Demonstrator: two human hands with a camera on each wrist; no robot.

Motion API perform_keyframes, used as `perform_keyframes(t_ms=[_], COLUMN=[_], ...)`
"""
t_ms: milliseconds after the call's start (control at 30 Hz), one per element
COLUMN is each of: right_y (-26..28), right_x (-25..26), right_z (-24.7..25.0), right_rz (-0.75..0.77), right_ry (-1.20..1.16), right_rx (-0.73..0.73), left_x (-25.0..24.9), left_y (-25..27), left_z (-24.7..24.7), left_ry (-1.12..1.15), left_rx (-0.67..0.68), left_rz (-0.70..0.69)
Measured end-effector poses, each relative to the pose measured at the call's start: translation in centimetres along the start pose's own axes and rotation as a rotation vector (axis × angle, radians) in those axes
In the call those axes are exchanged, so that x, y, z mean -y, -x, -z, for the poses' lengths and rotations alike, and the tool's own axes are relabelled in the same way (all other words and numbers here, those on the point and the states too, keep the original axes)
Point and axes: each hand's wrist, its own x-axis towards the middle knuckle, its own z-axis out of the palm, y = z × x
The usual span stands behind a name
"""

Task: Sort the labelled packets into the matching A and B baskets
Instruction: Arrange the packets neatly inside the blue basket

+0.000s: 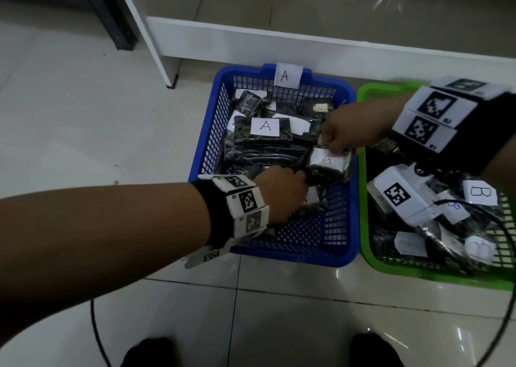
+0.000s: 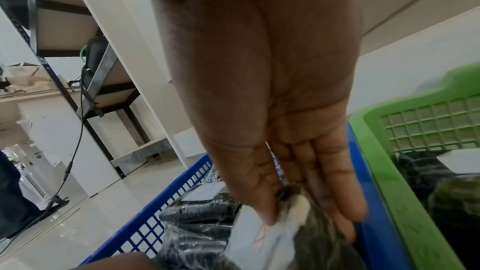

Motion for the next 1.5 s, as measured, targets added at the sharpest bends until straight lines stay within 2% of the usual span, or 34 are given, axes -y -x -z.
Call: perform_keyframes(t_ms=[167, 267, 367, 533, 600, 733, 833, 933, 1100, 1200, 1367, 1500], right_y=[0.1, 0.0, -0.3, -0.6, -0.4, 0.3, 0.2, -0.1, -0.2, -0.4, -0.3, -0.2], right_x=[-0.2, -0.3, -0.3, 0.1, 0.7, 2.9, 3.9, 4.2, 4.5, 5.0, 5.0, 5.0], right_z=[-0.3, -0.5, -0.7, -1.4, -1.7, -3.2, -5.5, -7.0, -7.0, -6.8, -5.7, -6.2], right_rz=[-0.009, 0.003, 0.021, 0.068, 0.12, 0.229, 0.247, 0.244, 0.263, 0.239, 0.234, 0.266], right_ry=[-0.028, -0.058, -0.022, 0.047, 0.02, -0.01, 0.023, 0.028, 0.033, 0.056, -0.042, 0.085], right_rx=[-0.051, -0.061, -0.058, 0.001, 0.06, 0.289, 0.386, 0.392, 0.273, 0.319, 0.361, 0.453], left_x=[0.7, 1.5, 3.0, 4.4, 4.8, 5.9, 6.2, 6.3, 6.8, 6.7, 6.4, 6.4], left_y=[0.0, 0.5, 1.2, 3.3, 3.7, 4.3, 5.0, 5.5, 5.8, 5.7, 5.6, 5.6], left_z=[0.5, 0.9, 1.2, 0.2, -0.2, -0.3, -0.8, -1.3, -1.2, -1.4, -2.0, -2.2], left_ry=[0.114, 0.273, 0.337, 0.24, 0.163, 0.022, -0.09, -0.145, -0.179, -0.181, -0.218, -0.194], left_rx=[0.015, -0.014, 0.045, 0.2, 0.188, 0.136, 0.187, 0.22, 0.214, 0.212, 0.18, 0.209], left_rz=[-0.027, -0.059, -0.079, -0.157, -0.168, -0.195, -0.199, -0.194, -0.21, -0.203, -0.173, -0.169])
